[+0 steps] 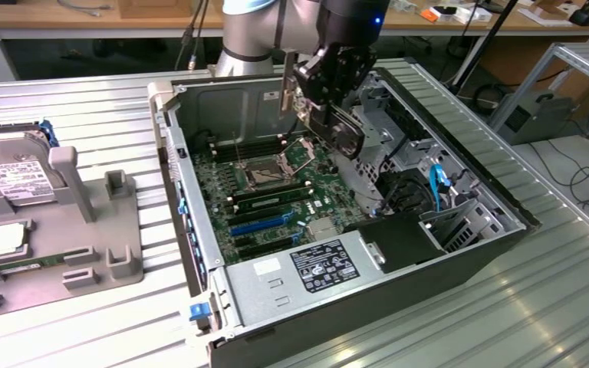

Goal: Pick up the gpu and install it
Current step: 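Insert the gpu into the slot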

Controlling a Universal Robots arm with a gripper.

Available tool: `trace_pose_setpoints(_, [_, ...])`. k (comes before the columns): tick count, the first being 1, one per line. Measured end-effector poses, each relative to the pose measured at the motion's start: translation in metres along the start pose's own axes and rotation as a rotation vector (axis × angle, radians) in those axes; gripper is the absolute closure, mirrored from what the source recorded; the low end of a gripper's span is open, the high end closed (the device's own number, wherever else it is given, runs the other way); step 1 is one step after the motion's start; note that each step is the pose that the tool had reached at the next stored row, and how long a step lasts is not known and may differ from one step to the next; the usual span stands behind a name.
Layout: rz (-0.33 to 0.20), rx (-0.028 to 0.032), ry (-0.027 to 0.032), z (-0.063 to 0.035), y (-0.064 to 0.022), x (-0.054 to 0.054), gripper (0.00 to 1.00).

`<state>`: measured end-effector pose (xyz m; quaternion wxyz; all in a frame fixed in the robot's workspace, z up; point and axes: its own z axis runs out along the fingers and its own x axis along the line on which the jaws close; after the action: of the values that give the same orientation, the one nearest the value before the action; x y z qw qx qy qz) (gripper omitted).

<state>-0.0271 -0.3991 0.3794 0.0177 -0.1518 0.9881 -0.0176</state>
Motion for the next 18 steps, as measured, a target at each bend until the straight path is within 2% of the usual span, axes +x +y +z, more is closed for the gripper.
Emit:
trace_pose_setpoints(5, [-0.083,-0.0024,-0.0033,0.0000,0.0000,0.0000,0.73])
trace_pose_setpoints(10, [-0.151,-0.0044,-0.0060,0.0000,0.0000,0.0000,0.73])
trace_pose_setpoints(13, [-0.173,-0.0051,-0.0069,0.0000,0.0000,0.0000,0.73])
trace_pose_setpoints(18, [-0.253,-0.0074,-0.0101,0.0000,0.0000,0.0000,0.73])
